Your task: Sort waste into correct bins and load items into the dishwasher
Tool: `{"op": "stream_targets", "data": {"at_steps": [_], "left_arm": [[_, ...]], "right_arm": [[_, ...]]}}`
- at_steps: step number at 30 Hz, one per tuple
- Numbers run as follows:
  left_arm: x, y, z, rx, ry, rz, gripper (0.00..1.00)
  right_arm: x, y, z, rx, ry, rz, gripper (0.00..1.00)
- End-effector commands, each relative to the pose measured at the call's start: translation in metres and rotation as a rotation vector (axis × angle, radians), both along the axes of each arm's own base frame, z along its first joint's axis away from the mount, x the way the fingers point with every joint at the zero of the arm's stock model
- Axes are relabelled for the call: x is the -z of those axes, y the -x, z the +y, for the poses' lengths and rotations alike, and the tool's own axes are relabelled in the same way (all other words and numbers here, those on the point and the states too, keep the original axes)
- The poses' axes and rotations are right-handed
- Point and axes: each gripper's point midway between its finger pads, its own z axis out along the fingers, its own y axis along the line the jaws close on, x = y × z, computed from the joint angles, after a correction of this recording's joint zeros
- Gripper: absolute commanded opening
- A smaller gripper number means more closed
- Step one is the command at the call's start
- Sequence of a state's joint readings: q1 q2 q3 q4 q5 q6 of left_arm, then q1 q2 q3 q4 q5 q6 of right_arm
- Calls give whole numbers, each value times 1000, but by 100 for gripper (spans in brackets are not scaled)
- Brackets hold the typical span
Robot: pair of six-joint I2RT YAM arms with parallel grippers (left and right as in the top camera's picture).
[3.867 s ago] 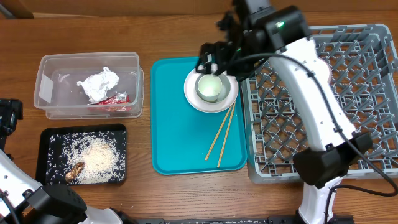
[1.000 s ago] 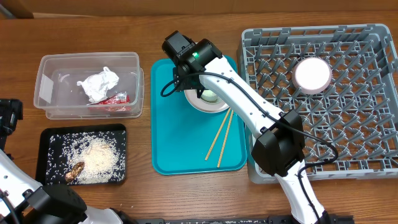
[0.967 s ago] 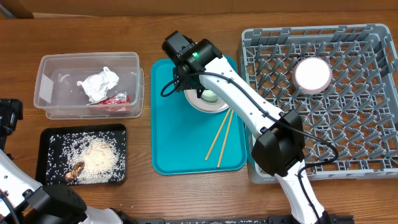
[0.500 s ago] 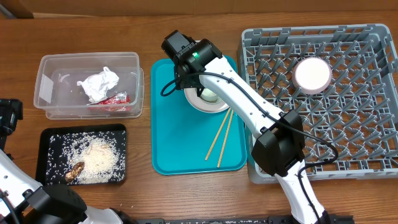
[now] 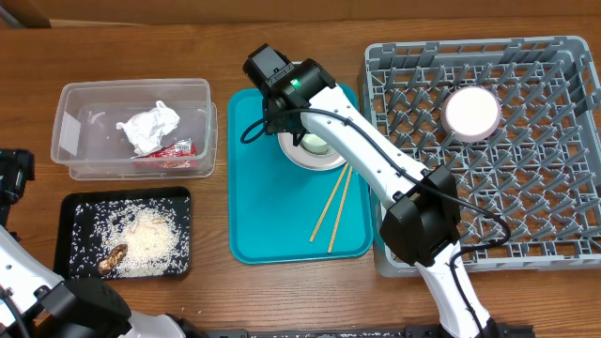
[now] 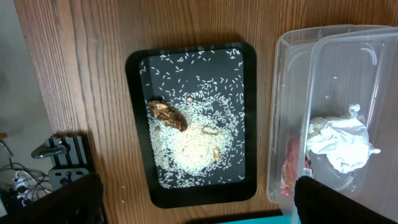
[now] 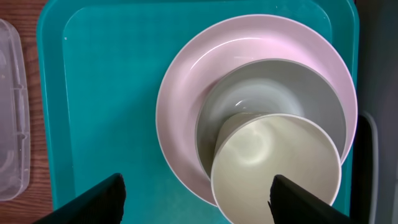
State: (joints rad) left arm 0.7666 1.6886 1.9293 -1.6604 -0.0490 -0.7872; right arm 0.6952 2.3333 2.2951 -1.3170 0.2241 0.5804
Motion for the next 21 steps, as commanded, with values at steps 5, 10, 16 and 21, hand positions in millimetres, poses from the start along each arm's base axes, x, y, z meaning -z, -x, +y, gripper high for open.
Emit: {"op": "stream_targets", "data": {"at_steps": [5, 10, 16, 21], "left_arm": [[-6, 2, 3, -28, -21, -12, 100], [-6, 2, 3, -28, -21, -12, 100], [-6, 2, 3, -28, -21, -12, 100], [-6, 2, 3, -28, -21, -12, 100]], "right_arm": [[20, 4, -5, 6, 33, 41, 77], [20, 4, -5, 5, 29, 42, 81], [21, 7, -1, -1, 10, 58, 100], [21, 7, -1, -2, 9, 60, 100]]}}
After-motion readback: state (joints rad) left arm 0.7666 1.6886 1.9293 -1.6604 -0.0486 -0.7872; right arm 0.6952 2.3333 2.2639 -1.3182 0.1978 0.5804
